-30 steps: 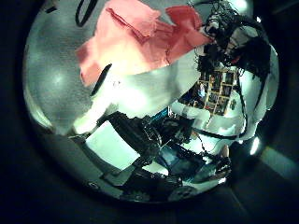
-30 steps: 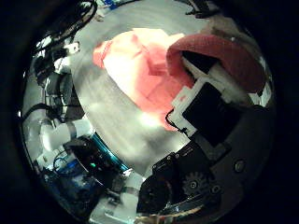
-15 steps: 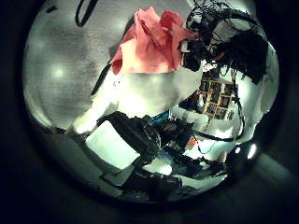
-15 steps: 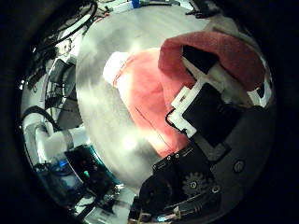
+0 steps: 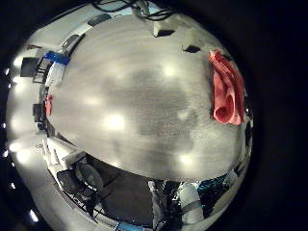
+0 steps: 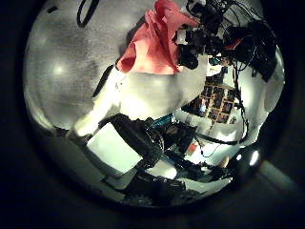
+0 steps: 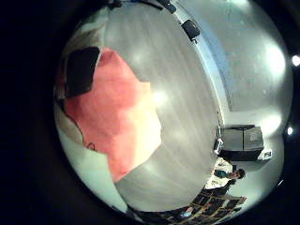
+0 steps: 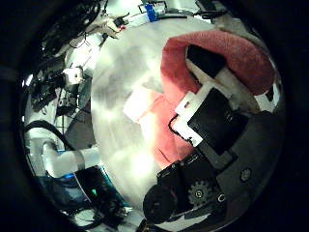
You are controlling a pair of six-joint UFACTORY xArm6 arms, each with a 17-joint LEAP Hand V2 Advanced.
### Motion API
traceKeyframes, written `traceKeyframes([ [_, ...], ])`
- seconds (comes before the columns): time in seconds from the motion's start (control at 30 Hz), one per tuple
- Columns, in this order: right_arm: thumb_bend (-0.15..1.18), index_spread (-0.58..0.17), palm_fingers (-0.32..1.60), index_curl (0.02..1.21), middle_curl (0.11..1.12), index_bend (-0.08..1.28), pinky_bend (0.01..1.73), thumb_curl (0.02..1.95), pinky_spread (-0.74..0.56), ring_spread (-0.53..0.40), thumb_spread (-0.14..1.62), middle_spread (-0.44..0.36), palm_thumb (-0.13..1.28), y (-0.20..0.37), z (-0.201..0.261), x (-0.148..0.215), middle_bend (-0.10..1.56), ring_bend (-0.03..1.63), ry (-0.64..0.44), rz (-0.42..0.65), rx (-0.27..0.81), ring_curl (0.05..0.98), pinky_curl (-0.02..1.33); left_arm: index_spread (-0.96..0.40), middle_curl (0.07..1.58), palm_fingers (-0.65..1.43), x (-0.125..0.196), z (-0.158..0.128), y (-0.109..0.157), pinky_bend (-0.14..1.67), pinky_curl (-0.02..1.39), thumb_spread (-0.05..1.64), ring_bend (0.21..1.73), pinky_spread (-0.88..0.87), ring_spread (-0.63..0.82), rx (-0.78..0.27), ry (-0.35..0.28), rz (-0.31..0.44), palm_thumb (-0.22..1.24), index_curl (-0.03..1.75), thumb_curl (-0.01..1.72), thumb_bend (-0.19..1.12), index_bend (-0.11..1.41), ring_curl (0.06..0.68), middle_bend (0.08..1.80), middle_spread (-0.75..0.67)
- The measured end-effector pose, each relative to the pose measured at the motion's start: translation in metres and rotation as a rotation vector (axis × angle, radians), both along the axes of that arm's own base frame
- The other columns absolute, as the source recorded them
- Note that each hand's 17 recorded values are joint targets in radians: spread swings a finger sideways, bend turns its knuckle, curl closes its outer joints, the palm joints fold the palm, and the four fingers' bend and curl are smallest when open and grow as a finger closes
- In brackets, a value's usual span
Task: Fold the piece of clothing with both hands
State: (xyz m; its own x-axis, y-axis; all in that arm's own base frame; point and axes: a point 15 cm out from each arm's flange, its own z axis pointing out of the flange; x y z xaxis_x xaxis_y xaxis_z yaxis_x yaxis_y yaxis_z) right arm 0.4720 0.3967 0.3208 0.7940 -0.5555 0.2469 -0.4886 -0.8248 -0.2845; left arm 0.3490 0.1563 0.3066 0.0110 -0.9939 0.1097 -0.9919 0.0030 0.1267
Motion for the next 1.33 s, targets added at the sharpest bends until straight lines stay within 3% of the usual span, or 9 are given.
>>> traceKeyframes([
  [0.1,-0.02,-0.338,0.76,1.02,0.98,0.95,1.14,0.77,-0.31,-0.283,1.2,-0.216,0.86,-0.009,-0.005,0.004,1.2,1.34,0.024,-0.012,0.006,0.884,1.1,-0.08,0.35,0.31,0.0,0.0,0.0,0.23,0.36,1.19,0.58,0.26,0.2,0.0,0.002,0.004,0.57,0.48,0.35,-0.02,0.19,0.195,0.18,0.1],
  [0.23,-0.01,-0.356,0.53,0.93,0.91,0.61,1.12,0.72,-0.42,-0.298,1.22,-0.227,0.84,-0.011,-0.004,-0.001,1.05,1.32,0.064,-0.014,0.04,0.812,0.99,-0.08,0.35,0.31,0.002,0.002,-0.004,0.23,0.36,1.19,0.58,0.26,0.2,0.002,0.001,0.001,0.57,0.48,0.35,-0.02,0.19,0.195,0.18,0.1],
  [0.27,-0.01,-0.349,0.33,0.88,0.87,0.46,1.14,0.71,-0.45,-0.308,1.22,-0.235,0.84,-0.012,-0.003,-0.002,0.96,1.3,0.069,-0.009,0.046,0.792,0.97,-0.08,0.35,0.31,0.002,0.003,-0.005,0.23,0.36,1.19,0.58,0.26,0.2,0.002,0.002,0.001,0.57,0.48,0.35,-0.02,0.19,0.195,0.18,0.1],
  [0.33,-0.02,-0.361,0.26,0.83,0.84,0.39,1.08,0.69,-0.46,-0.314,1.22,-0.249,0.84,-0.015,-0.005,-0.008,0.91,1.26,0.082,-0.001,0.05,0.758,0.93,-0.08,0.35,0.31,0.001,0.002,-0.006,0.23,0.36,1.19,0.58,0.26,0.2,0.001,0.005,0.004,0.57,0.48,0.35,-0.02,0.19,0.194,0.18,0.1],
  [0.5,-0.02,-0.411,-0.05,0.7,0.72,0.39,0.76,0.66,-0.19,-0.249,1.21,-0.216,0.8,-0.032,0.008,-0.011,0.74,0.97,0.071,0.0,0.066,0.636,0.83,-0.08,0.35,0.31,0.001,0.001,-0.011,0.24,0.36,1.19,0.58,0.26,0.2,0.0,0.013,0.0,0.57,0.48,0.35,-0.02,0.19,0.194,0.18,0.1],
  [0.77,-0.02,-0.43,0.04,0.54,0.56,0.26,0.59,0.6,0.18,-0.149,1.2,-0.171,0.75,-0.079,0.058,0.003,0.53,0.76,0.027,-0.087,0.144,0.495,0.67,-0.08,0.35,0.31,0.003,0.007,-0.033,0.23,0.36,1.19,0.58,0.26,0.2,0.003,0.023,-0.022,0.58,0.48,0.35,-0.02,0.19,0.193,0.18,0.1],
  [0.97,-0.01,-0.426,0.11,0.48,0.5,0.23,0.49,0.58,0.3,-0.1,1.2,-0.202,0.77,-0.14,0.076,-0.004,0.48,0.67,0.124,-0.223,0.173,0.439,0.58,-0.08,0.35,0.31,-0.002,0.017,-0.06,0.24,0.36,1.18,0.58,0.26,0.2,0.006,0.044,-0.046,0.58,0.48,0.34,-0.02,0.19,0.193,0.18,0.11],
  [1.17,-0.02,-0.399,0.09,0.46,0.46,0.22,0.38,0.55,0.36,0.017,1.2,-0.11,0.71,-0.25,0.068,-0.005,0.44,0.52,0.265,-0.44,0.14,0.379,0.5,-0.08,0.35,0.31,-0.008,0.025,-0.089,0.24,0.36,1.18,0.58,0.26,0.21,0.019,0.064,-0.033,0.58,0.48,0.34,-0.02,0.19,0.193,0.18,0.11],
  [1.33,-0.01,-0.388,0.12,0.42,0.43,0.18,0.32,0.54,0.38,0.077,1.22,-0.074,0.69,-0.303,0.068,-0.001,0.4,0.45,0.272,-0.529,0.136,0.337,0.45,-0.08,0.35,0.31,-0.006,0.039,-0.114,0.24,0.36,1.18,0.58,0.26,0.21,0.041,0.064,-0.006,0.58,0.48,0.34,-0.02,0.19,0.193,0.18,0.11],
])
